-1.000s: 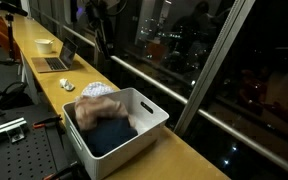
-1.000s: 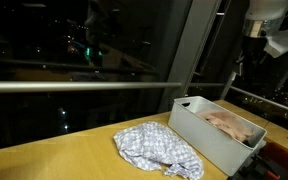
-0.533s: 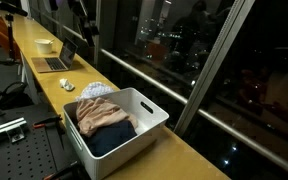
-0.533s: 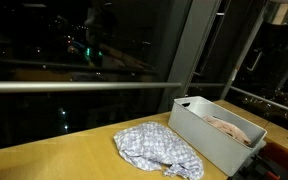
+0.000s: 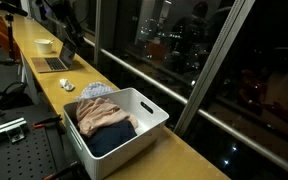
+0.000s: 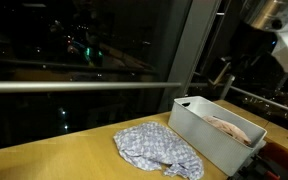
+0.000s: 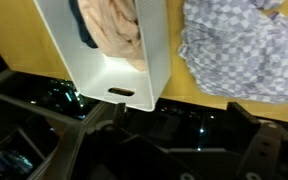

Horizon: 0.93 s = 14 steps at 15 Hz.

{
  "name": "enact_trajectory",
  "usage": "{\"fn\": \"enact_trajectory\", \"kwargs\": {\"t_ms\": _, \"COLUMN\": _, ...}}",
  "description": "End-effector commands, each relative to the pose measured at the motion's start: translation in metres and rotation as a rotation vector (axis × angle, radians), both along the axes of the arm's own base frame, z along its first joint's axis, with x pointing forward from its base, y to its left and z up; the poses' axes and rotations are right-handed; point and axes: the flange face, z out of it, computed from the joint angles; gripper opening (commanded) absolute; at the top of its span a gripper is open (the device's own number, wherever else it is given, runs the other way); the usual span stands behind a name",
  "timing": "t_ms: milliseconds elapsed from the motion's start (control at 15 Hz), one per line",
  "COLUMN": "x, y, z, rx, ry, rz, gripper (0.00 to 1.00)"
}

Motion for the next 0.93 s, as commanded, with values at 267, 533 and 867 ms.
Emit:
{"fn": "enact_trajectory", "kwargs": {"t_ms": 267, "x": 0.033, "y": 0.054, "z": -0.12, "rx": 0.316, "ry": 0.185, "rz": 0.138, "gripper": 1.0}}
{"fn": "enact_trajectory", "kwargs": {"t_ms": 533, "x": 0.036, "y": 0.068, "z": -0.165, "rx": 0.394, "ry": 0.308, "rz": 0.19, "gripper": 1.0}}
{"fn": "enact_trajectory", "kwargs": {"t_ms": 867, "x": 0.054, "y": 0.1, "z": -0.204, "rx": 0.438, "ry": 0.42, "rz": 0.268, "gripper": 1.0}}
